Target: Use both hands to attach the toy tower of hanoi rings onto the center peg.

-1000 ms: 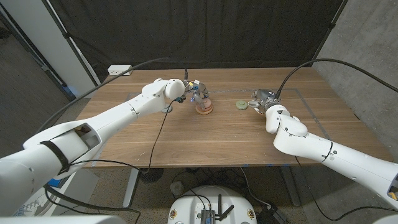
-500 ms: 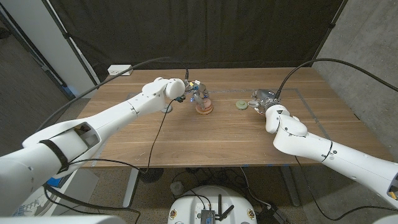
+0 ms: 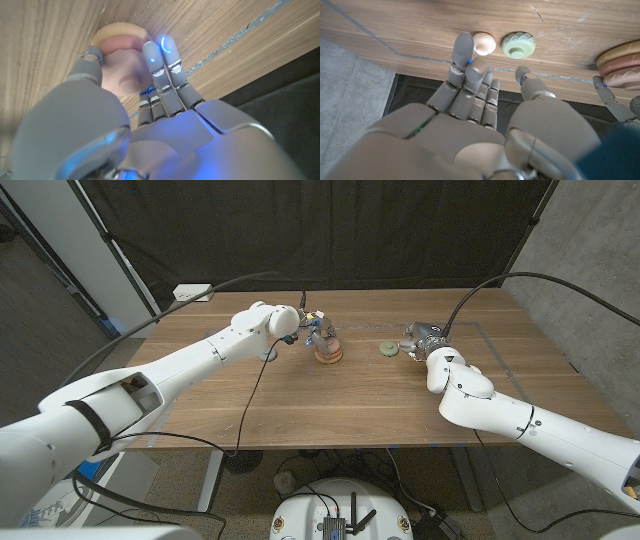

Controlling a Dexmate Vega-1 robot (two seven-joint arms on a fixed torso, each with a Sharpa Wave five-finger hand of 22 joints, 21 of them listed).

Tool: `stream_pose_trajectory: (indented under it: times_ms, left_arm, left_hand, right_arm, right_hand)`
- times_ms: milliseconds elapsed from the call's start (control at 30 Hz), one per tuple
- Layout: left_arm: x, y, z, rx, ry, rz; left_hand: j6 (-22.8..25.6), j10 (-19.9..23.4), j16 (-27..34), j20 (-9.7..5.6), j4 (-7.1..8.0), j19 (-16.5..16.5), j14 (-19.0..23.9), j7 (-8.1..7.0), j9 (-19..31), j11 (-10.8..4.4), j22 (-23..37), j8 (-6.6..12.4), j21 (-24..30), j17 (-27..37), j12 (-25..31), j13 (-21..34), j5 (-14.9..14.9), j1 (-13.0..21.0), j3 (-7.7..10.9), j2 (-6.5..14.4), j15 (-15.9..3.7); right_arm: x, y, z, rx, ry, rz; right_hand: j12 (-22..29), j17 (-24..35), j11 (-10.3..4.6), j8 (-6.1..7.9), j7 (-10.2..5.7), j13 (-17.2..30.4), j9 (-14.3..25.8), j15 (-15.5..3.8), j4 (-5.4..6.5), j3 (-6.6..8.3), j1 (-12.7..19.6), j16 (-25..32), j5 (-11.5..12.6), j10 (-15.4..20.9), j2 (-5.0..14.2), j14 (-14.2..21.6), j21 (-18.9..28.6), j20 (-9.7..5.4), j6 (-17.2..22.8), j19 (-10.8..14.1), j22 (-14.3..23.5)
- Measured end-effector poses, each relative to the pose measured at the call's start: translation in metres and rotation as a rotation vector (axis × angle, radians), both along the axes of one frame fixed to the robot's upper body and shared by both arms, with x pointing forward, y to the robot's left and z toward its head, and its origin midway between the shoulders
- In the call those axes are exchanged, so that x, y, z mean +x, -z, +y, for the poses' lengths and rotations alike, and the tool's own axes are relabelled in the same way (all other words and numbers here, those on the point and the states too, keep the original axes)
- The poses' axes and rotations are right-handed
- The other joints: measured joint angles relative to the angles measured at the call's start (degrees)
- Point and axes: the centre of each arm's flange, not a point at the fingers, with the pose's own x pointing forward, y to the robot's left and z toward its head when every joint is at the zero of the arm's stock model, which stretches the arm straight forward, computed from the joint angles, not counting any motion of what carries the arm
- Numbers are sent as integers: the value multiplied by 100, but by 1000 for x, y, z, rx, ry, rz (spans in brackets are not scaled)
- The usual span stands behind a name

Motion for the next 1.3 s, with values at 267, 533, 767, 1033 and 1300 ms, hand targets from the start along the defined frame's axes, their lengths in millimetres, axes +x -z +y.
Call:
stream_pose_trajectory:
  times_ms: [267, 533, 767, 1033, 1300]
  left_arm:
    - [1, -1, 0, 10, -3, 12]
    - [1, -3, 4, 4, -7, 16]
    - [-3, -6, 7, -4, -5, 9]
    - [-10, -7, 17, -36, -10, -10]
    - [-18, -5, 33, -95, -20, -35]
  left_hand:
    - [-150, -137, -14, 31, 24, -31, -61, 49, 0, 86, -35, 0, -28, 26, 10, -19, -17, -45, -24, -46, -10]
    - [-207, -216, -58, 1, 0, -61, -114, 105, -26, 121, -42, 26, -28, 54, 34, -44, -39, -98, -48, -38, 42]
    - [-209, -266, -58, 1, 0, -61, -143, 107, -26, 134, -62, 26, -28, 54, 72, -44, -39, -165, -48, -45, 30]
    - [-23, -26, -86, 24, 0, -37, -161, 88, -53, 79, -62, 137, -28, 77, 205, -70, -39, -241, -48, -30, 49]
    - [98, 78, -41, 15, 0, -3, -75, 89, -53, 36, -44, 179, -28, 79, 245, -70, -39, -241, -48, -30, 49]
  right_arm:
    - [0, -2, 2, -1, -4, -2]
    - [1, -2, 2, -4, -5, 1]
    - [2, -2, 3, -6, -6, 1]
    - [2, -2, 4, -10, -9, 1]
    - [2, -4, 6, -18, -15, -4]
  right_hand:
    - [0, 1, 0, 0, 0, 0, 0, 0, 0, 0, 0, 0, 0, 0, 0, 0, 0, 0, 0, 0, -2]
    - [0, 17, 0, 0, 0, -1, 0, 0, 1, 1, 0, 0, 0, 0, 0, 0, 0, 0, 0, 0, 5]
    - [0, 0, 0, 0, 0, -1, 0, 0, 32, 32, 0, 0, 0, 0, 0, 0, 0, 0, 0, 0, -3]
    - [0, 4, 0, 0, 20, -1, 0, 0, 32, 31, 0, 0, 0, 0, 0, 0, 0, 0, 20, 0, 14]
    - [-29, 0, 0, 62, -42, -1, 55, 0, 32, 31, 0, 0, 0, 0, 0, 0, 0, 0, 165, 0, -3]
